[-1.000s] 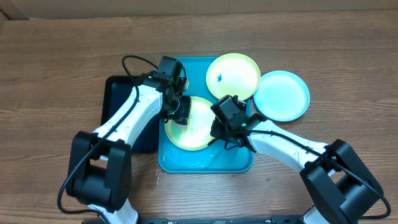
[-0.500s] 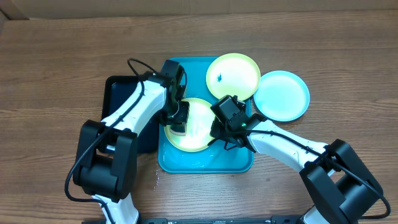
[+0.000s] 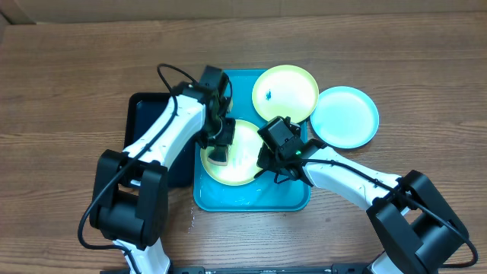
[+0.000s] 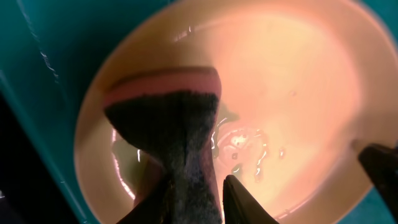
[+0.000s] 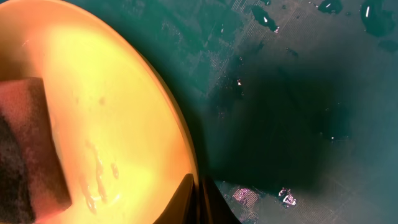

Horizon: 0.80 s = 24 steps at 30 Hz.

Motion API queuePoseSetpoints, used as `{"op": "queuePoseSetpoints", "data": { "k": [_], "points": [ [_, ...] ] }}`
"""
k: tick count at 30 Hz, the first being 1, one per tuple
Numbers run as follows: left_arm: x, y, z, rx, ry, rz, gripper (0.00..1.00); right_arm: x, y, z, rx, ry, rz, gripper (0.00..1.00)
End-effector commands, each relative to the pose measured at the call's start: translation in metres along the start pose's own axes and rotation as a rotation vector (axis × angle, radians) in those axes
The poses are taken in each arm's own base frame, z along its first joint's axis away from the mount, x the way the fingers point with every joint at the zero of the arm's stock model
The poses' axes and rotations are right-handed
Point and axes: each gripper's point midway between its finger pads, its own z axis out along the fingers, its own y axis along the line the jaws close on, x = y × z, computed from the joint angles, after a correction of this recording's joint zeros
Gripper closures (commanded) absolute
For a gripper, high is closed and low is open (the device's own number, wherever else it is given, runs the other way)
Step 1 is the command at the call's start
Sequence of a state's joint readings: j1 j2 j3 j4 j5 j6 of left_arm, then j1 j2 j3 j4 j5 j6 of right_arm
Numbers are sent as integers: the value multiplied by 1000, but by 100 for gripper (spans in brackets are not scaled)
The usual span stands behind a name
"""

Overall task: Clean dirty plates on tray and stack at the side
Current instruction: 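Scrub the yellow plate surface with the sponge in the left gripper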

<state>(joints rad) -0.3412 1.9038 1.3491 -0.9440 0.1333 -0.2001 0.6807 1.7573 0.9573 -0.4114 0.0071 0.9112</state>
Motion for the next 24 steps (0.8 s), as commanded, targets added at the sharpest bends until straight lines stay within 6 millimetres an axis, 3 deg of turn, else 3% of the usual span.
{"op": "queuePoseSetpoints", "data": {
  "k": [1, 4, 11, 24],
  "points": [
    [11, 5, 10, -32, 2, -6, 73, -2, 0, 2, 2, -6, -1, 96],
    [12, 14, 13, -82, -5, -34, 74, -2, 0, 2, 2, -6, -1, 96],
    [10, 14, 13, -80, -14, -32, 80, -2, 0, 2, 2, -6, -1, 96],
    [-3, 11, 13, -71, -66, -31, 80, -2, 0, 2, 2, -6, -1, 96]
  ]
}}
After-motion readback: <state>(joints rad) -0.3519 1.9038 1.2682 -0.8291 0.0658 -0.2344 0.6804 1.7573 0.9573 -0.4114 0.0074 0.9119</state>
